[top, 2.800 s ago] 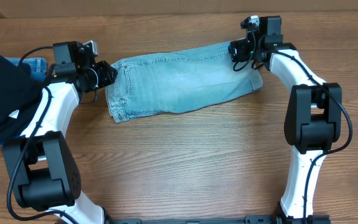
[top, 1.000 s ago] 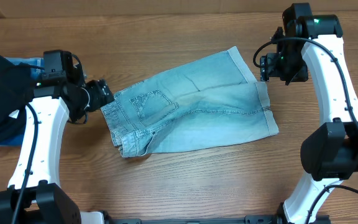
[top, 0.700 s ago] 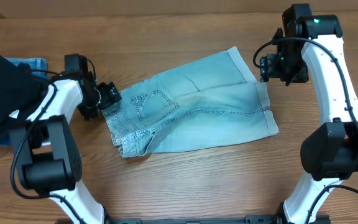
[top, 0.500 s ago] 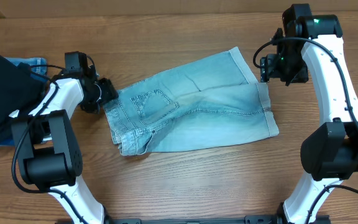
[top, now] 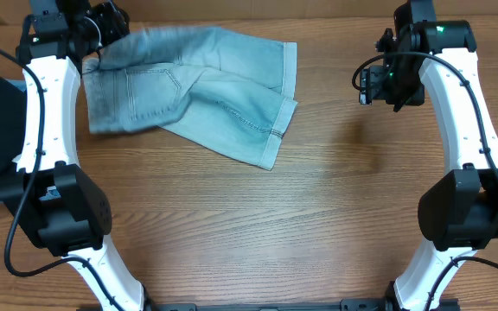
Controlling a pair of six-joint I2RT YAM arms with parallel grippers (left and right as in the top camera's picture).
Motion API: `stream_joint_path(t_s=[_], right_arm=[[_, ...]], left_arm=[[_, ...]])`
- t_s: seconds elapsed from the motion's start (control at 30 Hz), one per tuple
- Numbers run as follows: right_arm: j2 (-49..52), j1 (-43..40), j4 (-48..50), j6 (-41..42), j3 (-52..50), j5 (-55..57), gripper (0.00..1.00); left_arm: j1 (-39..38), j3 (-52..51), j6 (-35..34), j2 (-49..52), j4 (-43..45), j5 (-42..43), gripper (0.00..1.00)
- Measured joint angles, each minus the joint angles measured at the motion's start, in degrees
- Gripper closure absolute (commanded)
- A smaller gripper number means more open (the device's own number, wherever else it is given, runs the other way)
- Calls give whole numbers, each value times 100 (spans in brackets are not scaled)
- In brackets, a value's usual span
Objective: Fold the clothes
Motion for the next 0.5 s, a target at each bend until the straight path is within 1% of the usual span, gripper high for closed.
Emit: stream_joint_path(t_s=[0.03,0.13,0.27,0.33,0.37,0.4,0.5], right_arm=[[0,0,24,-2,0,-44,18],[0,0,39,-4,-2,-269,18],[0,90,35,0,-2,-949,18],[0,264,55,-2,-15,-1187,17],[0,365,149,13,-66,-1388,17],[0,435,234,42,-140,-1532,17],[17,505,1064,203,-778,-2155,17]], left_arm=[[-20,-2,85,0,-328,-24,24],[-59,-11,413,4,-1169,-328,24],[-59,-13,575,4,-2013,-695,26],[-59,-11,584,4,-2514,-1040,20],[-59,-13,579,4,-2712,-1191,18],[-59,-13,564,4,-3008,-1517,16],[-57,-13,540,4,-3257,-2140,13]])
